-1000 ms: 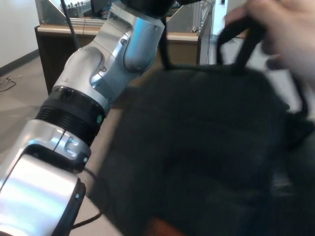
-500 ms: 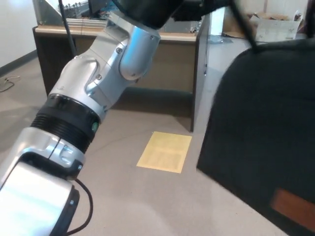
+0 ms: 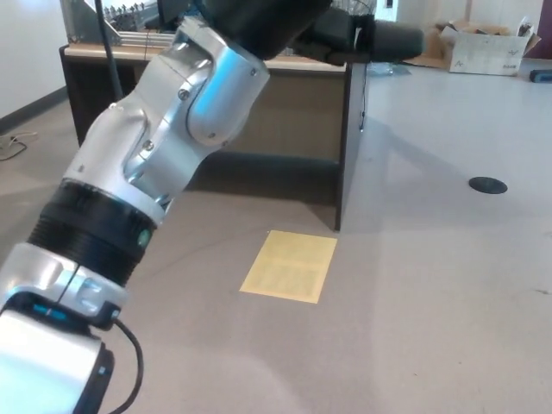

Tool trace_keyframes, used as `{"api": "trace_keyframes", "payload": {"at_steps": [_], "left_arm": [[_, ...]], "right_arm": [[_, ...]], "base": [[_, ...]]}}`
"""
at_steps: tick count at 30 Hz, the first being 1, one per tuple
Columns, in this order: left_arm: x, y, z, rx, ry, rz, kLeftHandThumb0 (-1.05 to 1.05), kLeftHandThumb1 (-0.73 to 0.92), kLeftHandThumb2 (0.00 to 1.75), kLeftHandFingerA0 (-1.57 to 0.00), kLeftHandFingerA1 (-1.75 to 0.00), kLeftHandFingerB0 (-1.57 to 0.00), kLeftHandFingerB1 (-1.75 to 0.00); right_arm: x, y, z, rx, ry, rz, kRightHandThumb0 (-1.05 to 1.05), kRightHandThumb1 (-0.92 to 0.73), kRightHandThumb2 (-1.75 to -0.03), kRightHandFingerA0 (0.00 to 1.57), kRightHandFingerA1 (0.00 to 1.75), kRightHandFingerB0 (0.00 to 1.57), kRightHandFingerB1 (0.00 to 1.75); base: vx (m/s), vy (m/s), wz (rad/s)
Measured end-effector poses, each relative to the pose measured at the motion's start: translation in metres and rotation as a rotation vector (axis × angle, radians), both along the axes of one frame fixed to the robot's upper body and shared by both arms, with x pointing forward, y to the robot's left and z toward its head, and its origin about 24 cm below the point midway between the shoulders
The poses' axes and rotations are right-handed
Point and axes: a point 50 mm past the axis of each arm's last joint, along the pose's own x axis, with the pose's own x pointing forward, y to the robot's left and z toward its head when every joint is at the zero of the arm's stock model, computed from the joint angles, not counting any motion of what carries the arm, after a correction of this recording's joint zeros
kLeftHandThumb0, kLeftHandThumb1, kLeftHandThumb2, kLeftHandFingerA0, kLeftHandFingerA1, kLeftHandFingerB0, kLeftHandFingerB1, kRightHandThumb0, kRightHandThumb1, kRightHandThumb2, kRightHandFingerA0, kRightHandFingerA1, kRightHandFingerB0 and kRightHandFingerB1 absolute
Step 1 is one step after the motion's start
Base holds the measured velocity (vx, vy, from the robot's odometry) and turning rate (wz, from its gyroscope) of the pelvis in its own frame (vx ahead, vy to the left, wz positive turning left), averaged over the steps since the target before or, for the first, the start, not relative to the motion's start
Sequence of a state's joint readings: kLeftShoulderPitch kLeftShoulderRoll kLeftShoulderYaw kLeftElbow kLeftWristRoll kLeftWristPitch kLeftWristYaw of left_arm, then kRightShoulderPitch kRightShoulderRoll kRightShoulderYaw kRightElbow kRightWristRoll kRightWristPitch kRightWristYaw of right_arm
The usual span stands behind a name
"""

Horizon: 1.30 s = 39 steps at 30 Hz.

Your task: A person hands over a black lunchbag to the robot and the robot uses its left hand to grab the strips of the lunchbag, the gives it back to the person.

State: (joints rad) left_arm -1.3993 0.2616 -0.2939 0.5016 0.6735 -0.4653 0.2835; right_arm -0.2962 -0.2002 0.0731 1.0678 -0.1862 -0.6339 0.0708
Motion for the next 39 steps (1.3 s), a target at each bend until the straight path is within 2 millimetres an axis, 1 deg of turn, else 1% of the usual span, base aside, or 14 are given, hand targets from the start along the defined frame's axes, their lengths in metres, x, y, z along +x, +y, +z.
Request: {"api": "trace_keyframes", "payload": {"at_steps": [1,6,8,18,20,22,24,25,27,28,31,32,33,39], "left_arm": [[0.0,0.003,-0.002,0.004,0.007,0.004,-0.93,0.64,0.6,0.0,0.0,0.0,0.0],[0.0,0.033,-0.032,-0.002,0.086,0.047,-0.92,0.58,0.58,0.0,0.0,0.0,0.0],[0.002,0.048,-0.05,-0.013,0.131,0.07,-0.88,0.48,0.91,0.0,0.0,0.0,0.0],[0.0,0.11,-0.156,-0.079,0.431,0.186,-0.81,0.49,0.91,-0.02,-0.16,-0.06,-0.16],[-0.004,0.124,-0.186,-0.087,0.523,0.222,-0.78,0.48,0.91,0.0,-0.2,-0.07,-0.19],[-0.008,0.137,-0.211,-0.093,0.604,0.256,-0.87,0.65,0.6,-0.03,-0.25,-0.05,-0.24],[-0.019,0.156,-0.247,-0.107,0.727,0.311,-0.76,0.49,0.92,0.0,-0.25,-0.08,-0.27],[-0.023,0.162,-0.258,-0.112,0.765,0.33,-0.82,0.67,0.61,-0.06,-0.24,-0.1,-0.24],[-0.038,0.182,-0.294,-0.131,0.894,0.395,-0.82,0.55,0.87,-0.07,-0.34,-0.1,-0.3],[-0.045,0.19,-0.307,-0.14,0.941,0.419,-0.37,0.33,0.94,-0.01,-0.49,0.0,-0.46],[-0.072,0.216,-0.355,-0.176,1.128,0.522,-0.37,0.37,0.97,0.0,-0.48,0.0,-0.45],[-0.078,0.222,-0.363,-0.187,1.163,0.544,-0.73,0.72,0.62,-0.17,-0.29,-0.24,-0.29],[-0.088,0.231,-0.377,-0.206,1.222,0.584,-0.69,0.75,0.63,-0.18,-0.3,-0.25,-0.29],[-0.12,0.266,-0.413,-0.347,1.395,0.736,-0.68,0.78,0.64,-0.21,-0.29,-0.24,-0.29]], "right_arm": [[0.0,0.0,0.0,0.0,0.0,0.0,-0.71,-0.73,-0.62,0.6,0.45,0.66,0.47],[0.0,0.0,0.0,0.001,-0.001,-0.002,-0.68,-0.74,-0.63,0.6,0.44,0.66,0.46],[0.0,0.0,0.0,0.001,-0.001,-0.002,-0.67,-0.72,-0.64,0.58,0.44,0.61,0.45],[0.0,0.001,0.0,0.002,-0.002,0.001,-0.68,-0.72,-0.63,0.54,0.44,0.51,0.42],[-0.001,0.001,0.0,0.002,-0.002,0.001,-0.65,-0.6,-1.0,0.5,0.59,0.4,0.52],[-0.001,0.001,0.0,0.002,-0.002,0.0,-0.65,-0.71,-0.62,0.53,0.43,0.49,0.41],[-0.001,0.0,-0.001,0.004,-0.002,-0.003,-0.66,-0.71,-0.62,0.53,0.43,0.48,0.4],[-0.001,0.0,-0.001,0.004,-0.002,-0.004,-0.67,-0.61,-1.0,0.48,0.58,0.36,0.5],[-0.003,0.0,-0.002,0.005,0.001,-0.009,-0.67,-0.61,-1.0,0.49,0.58,0.36,0.5],[-0.003,-0.001,-0.002,0.006,0.002,-0.012,-0.66,-0.72,-0.62,0.52,0.43,0.46,0.39],[-0.005,-0.003,-0.003,0.007,0.004,-0.025,-0.65,-0.6,-1.0,0.48,0.58,0.33,0.49],[-0.005,-0.003,-0.003,0.007,0.003,-0.028,-0.67,-0.61,-1.01,0.48,0.58,0.32,0.49],[-0.006,-0.004,-0.003,0.008,0.002,-0.033,-0.7,-0.74,-0.63,0.5,0.42,0.43,0.39],[-0.01,-0.012,-0.003,0.022,-0.017,-0.087,-0.7,-0.78,-0.64,0.44,0.4,0.42,0.38]], "base": [[0.0,0.0,0.0],[0.0,0.0,0.0],[0.0,0.0,0.0],[0.0,0.0,0.0],[0.0,0.0,0.0],[0.0,0.0,0.0],[0.0,0.0,0.0],[0.0,0.0,0.0],[0.0,0.0,0.0],[0.0,0.0,0.0],[0.0,0.0,0.02],[0.0,0.0,0.0],[0.0,0.0,0.0],[0.0,0.0,0.0]]}}
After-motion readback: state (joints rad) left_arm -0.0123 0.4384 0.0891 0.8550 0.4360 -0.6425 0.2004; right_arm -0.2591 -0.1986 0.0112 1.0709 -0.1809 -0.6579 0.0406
